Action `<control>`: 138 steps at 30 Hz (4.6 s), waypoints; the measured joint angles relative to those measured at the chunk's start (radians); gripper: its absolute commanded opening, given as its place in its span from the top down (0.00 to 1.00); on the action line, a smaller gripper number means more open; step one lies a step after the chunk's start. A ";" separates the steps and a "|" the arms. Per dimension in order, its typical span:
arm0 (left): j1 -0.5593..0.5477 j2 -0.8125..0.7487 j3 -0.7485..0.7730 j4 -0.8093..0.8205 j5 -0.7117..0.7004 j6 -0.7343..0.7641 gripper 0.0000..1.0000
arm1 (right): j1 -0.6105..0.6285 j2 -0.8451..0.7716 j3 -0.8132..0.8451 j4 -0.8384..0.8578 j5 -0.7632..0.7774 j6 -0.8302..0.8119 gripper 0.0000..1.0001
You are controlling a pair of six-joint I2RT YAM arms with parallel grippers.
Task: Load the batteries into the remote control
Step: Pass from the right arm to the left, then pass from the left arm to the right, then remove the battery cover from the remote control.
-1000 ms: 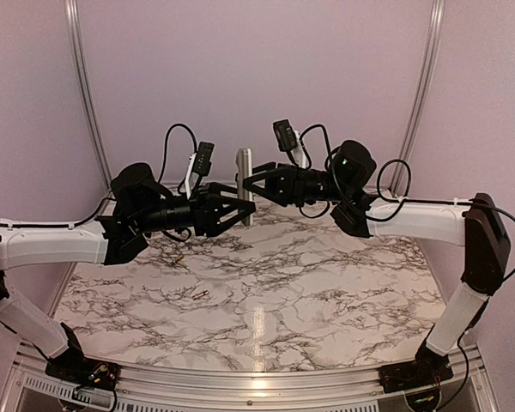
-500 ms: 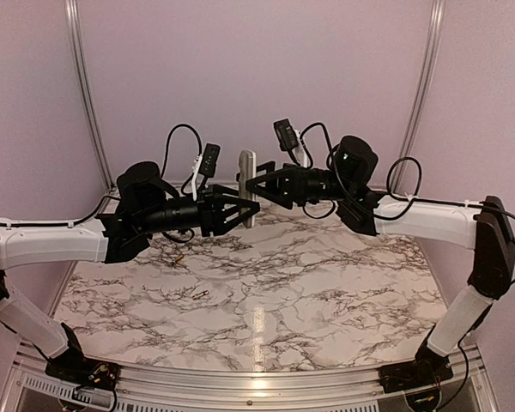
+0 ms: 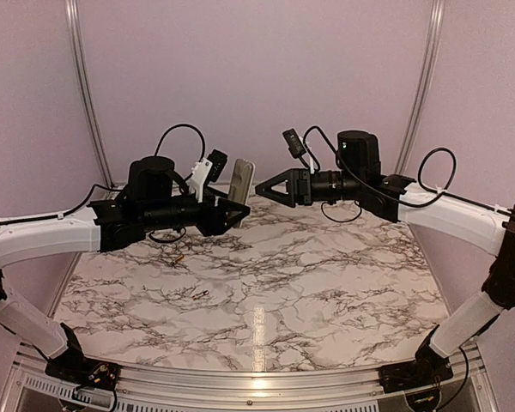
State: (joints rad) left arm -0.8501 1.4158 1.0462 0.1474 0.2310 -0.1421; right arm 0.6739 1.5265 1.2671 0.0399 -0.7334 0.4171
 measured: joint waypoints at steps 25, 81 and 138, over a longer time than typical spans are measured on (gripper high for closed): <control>-0.112 0.215 0.208 -0.263 -0.208 0.080 0.79 | 0.017 0.082 0.075 -0.228 0.182 0.014 0.68; -0.365 -0.018 -0.187 -0.197 -0.351 0.761 0.51 | 0.016 0.239 -0.172 -0.117 -0.255 0.043 1.00; -0.415 0.082 -0.147 -0.152 -0.493 0.887 0.56 | 0.029 0.253 -0.187 -0.018 -0.297 0.107 1.00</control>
State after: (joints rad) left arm -1.2655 1.4975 0.8993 -0.0048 -0.2623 0.7448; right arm 0.7029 1.7794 1.0801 0.0219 -1.0306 0.5243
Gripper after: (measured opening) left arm 0.443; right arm 0.203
